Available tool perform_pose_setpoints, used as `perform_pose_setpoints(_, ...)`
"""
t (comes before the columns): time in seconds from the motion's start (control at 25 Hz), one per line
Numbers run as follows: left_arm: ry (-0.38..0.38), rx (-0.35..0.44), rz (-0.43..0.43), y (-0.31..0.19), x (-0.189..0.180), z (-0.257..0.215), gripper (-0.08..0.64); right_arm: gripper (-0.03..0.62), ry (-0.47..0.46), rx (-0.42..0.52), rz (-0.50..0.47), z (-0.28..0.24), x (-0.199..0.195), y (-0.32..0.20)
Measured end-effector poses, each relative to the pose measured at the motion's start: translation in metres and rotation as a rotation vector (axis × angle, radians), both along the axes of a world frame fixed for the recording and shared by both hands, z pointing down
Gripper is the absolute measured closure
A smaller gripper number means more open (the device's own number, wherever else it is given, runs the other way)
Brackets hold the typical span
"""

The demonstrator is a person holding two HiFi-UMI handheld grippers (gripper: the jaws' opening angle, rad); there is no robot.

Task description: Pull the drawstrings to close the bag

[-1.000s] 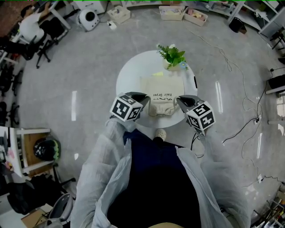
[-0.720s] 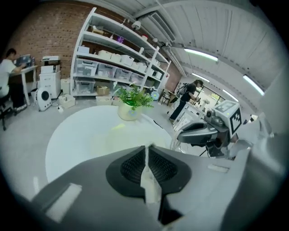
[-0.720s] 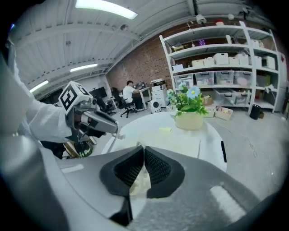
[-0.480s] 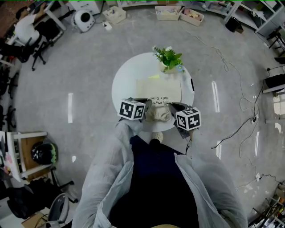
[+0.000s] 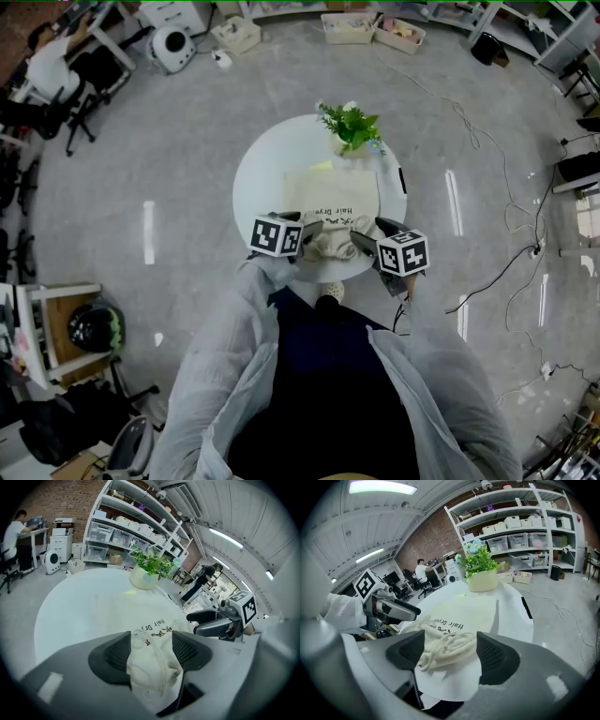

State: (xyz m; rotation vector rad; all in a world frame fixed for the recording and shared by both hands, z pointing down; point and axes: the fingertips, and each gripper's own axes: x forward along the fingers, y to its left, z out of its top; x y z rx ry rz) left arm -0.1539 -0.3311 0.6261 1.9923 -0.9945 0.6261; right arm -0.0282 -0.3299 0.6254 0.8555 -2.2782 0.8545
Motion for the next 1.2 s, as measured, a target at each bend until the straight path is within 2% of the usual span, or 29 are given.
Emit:
perform_pose_setpoints(0.16,0.027,0.0,0.014,0.009,-0.005,-0.007,0.231,0.2,0.016,-0.014,-0.06,-0.006,0.003,0.004)
perform_pose_setpoints(0.32,0.056,0.029,-0.024,0.016,-0.012,-0.018,0.218,0.199,-0.035,0.004,-0.048,-0.022,0.006,0.007)
perform_pose_setpoints(0.48,0.113,0.101,-0.103,0.015,-0.023,-0.044,0.218,0.198,-0.131,0.0,-0.017,-0.044,0.005,0.012)
perform_pose_setpoints(0.76,0.148,0.268,-0.203,0.019,-0.04,-0.095,0.258,0.207,-0.274,0.091,0.041,-0.101,0.006,0.014)
perform_pose_setpoints(0.96,0.139,0.383,-0.257,0.03,-0.055,-0.129,0.321,0.287,-0.35,0.184,0.088,-0.146,0.015,0.015)
perform_pose_setpoints(1.0,0.145,0.409,-0.272,0.032,-0.058,-0.137,0.339,0.325,-0.356,0.21,0.097,-0.155,0.018,0.016)
perform_pose_setpoints(1.12,0.165,0.493,-0.295,0.038,-0.067,-0.158,0.41,0.491,-0.359,0.289,0.124,-0.175,0.027,0.018)
perform_pose_setpoints(1.2,0.176,0.533,-0.285,0.043,-0.068,-0.167,0.444,0.539,-0.348,0.332,0.139,-0.181,0.032,0.021)
